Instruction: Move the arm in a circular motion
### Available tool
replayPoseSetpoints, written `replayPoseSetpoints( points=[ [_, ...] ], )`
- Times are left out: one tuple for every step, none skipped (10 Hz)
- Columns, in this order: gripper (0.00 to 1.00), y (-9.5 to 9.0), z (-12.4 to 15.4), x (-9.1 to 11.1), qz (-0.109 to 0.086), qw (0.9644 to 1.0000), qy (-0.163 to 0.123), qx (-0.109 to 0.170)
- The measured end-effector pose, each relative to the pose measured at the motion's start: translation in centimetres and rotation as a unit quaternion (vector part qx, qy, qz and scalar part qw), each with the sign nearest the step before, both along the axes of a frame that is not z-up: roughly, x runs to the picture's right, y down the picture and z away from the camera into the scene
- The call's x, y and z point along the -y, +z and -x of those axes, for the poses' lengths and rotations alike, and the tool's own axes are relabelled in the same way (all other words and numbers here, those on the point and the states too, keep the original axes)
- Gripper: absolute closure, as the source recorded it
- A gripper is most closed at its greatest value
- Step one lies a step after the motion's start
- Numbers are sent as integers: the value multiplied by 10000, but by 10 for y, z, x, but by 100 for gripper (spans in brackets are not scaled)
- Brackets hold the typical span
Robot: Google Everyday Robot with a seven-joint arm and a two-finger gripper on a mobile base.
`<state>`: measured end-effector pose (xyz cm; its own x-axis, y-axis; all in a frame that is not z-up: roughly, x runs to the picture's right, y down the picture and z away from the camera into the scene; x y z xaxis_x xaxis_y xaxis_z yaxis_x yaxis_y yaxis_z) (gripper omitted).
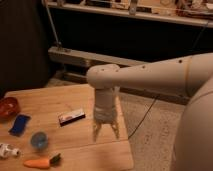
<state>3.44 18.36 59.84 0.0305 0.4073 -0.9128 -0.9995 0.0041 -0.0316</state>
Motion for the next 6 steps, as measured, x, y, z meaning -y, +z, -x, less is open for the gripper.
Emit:
replayPoseSetpoints(
  points=[
    [35,6,-33,10,-142,9988,156,-447],
    [35,13,-66,26,-349,9950,289,-889],
    [35,23,-96,46,-606,9888,405,-1301],
    [35,29,-111,62,-781,9847,446,-1495],
    [35,43,-131,89,-1058,9770,470,-1790],
    [35,57,-143,108,-1236,9713,429,-1987]
  ],
)
